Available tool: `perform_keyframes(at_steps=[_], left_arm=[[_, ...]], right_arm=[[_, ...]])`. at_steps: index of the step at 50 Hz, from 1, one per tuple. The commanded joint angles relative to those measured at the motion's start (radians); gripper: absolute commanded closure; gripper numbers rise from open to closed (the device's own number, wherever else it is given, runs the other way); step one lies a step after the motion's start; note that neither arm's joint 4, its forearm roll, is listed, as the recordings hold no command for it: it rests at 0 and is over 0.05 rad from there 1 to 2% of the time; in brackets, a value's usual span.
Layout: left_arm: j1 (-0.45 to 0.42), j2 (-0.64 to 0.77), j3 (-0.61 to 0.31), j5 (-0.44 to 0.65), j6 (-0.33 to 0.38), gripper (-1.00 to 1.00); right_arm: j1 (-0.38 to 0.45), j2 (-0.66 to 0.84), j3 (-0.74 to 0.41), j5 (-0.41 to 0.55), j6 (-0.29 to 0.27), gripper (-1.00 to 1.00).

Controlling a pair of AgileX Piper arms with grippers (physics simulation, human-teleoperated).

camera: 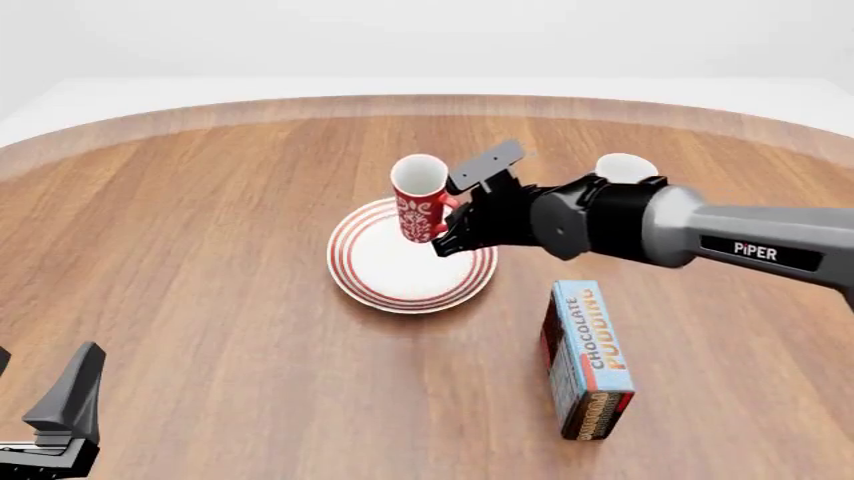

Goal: Pick up the red mug and put it on the plate

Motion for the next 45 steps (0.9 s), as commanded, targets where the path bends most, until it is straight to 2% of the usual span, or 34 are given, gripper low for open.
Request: perform_keyframes(at_steps=[1,45], left_arm=[[0.0,0.0,0.0,0.0,0.0,-1.0],[0.0,0.0,0.0,0.0,0.0,-1.0]], right_arm=[[-0.005,0.038,-0.032,-0.009,0.007,1.0],[0.015,0.152,-0.067,-0.064,0.046,1.0]])
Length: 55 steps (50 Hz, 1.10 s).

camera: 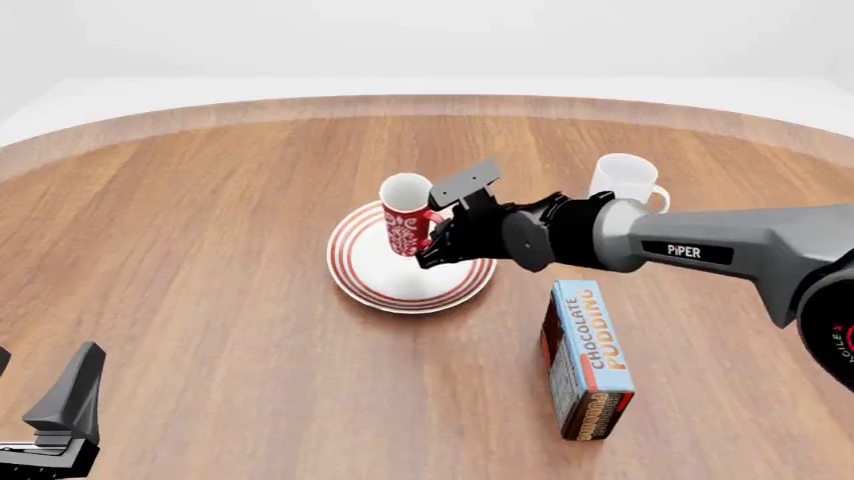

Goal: Pick up the red mug and put it on the plate

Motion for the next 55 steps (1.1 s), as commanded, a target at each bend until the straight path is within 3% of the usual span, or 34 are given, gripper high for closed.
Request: perform_keyframes(at_steps=[1,55], left_arm=[[0.0,0.0,0.0,0.0,0.0,-1.0],[0.0,0.0,0.0,0.0,0.0,-1.0]], right_arm=[[-0.003,0.02,-0.012,-0.012,0.009,1.0],[0.023,0.066,-0.005,-0.05,0.024,1.0]])
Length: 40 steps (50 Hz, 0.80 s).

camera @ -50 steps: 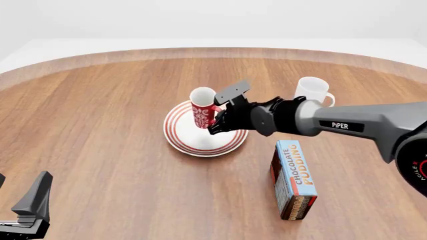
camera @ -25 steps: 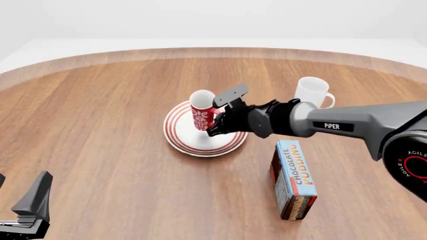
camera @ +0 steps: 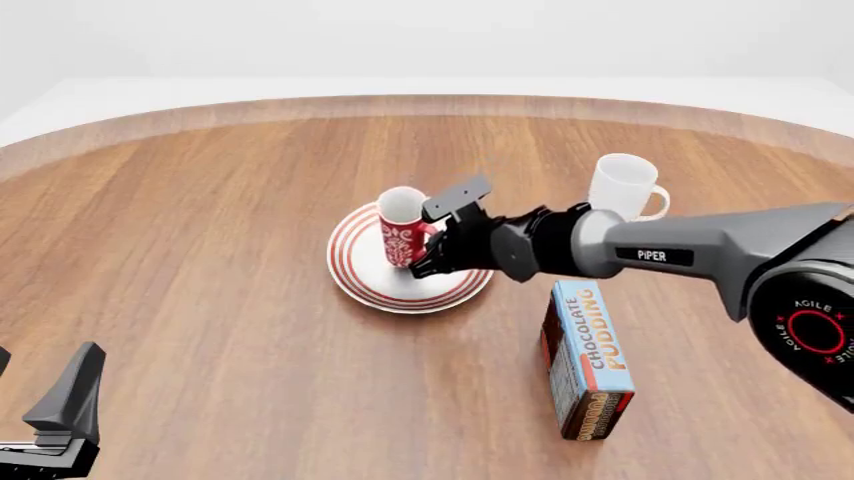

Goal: Pick up the red mug and put it on the plate

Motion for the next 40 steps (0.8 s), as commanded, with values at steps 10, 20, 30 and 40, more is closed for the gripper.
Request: perform_keyframes(at_steps=[10,20,30,40], left_arm=[[0.0,0.0,0.0,0.0,0.0,-1.0],[0.0,0.0,0.0,0.0,0.0,-1.0],[0.0,0.0,0.0,0.0,0.0,-1.0],[0.0,0.0,0.0,0.0,0.0,-1.0]], right_arm=[[-0.007,0.01,0.011,-0.014,-0.035,-1.0],[-0.03,0.004,0.009,-0.012,-0.039,-1.0],[-0.029,-0.02,0.03,-0.019,-0.037,-1.0],[-0.03,-0.059,0.073,-0.032,-0.03,-1.0]])
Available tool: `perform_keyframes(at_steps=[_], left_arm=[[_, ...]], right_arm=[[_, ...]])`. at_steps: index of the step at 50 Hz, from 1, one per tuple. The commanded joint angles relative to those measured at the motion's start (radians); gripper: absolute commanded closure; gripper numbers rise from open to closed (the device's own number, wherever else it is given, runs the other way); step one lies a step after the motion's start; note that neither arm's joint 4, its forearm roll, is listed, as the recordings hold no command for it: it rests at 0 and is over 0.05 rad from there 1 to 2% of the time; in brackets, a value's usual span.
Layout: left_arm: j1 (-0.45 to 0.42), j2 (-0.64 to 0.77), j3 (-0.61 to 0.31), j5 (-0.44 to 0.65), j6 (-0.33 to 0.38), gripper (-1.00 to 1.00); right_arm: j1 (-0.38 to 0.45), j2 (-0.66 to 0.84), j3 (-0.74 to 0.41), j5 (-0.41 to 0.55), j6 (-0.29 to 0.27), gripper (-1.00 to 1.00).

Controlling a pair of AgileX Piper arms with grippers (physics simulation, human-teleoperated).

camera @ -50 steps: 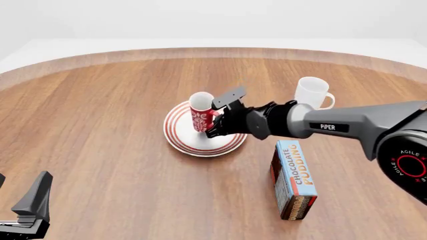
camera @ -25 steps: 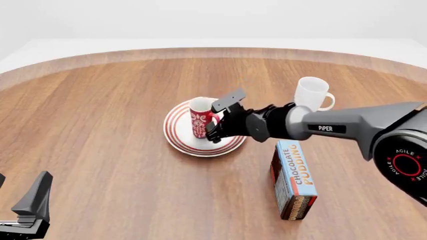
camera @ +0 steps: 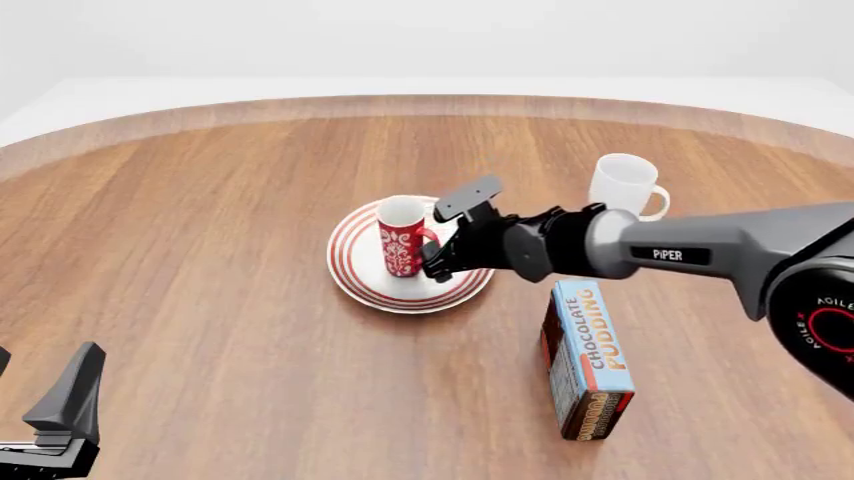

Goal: Pick up the red mug and put it on the plate

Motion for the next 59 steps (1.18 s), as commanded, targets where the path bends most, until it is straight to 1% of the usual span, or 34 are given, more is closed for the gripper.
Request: perform_keyframes(at_steps=[1,8,29,43,50,59], left_arm=[[0.0,0.0,0.0,0.0,0.0,-1.0],[0.0,0.0,0.0,0.0,0.0,-1.0],[0.0,0.0,0.0,0.0,0.0,-1.0],[0.0,0.0,0.0,0.0,0.0,-1.0],[0.0,0.0,0.0,0.0,0.0,-1.0],[0.0,0.0,0.0,0.0,0.0,-1.0]], right_arm=[[-0.003,-0.037,0.036,-0.01,0.004,-1.0],[-0.011,-0.07,0.056,-0.012,-0.001,-1.0],[-0.03,-0.209,0.173,-0.037,0.001,-1.0],[-0.022,-0.29,0.236,-0.059,0.005,-1.0],[-0.012,-0.36,0.273,-0.052,0.002,-1.0],[-0.015,-0.438,0.336,-0.081,0.008,-1.0]])
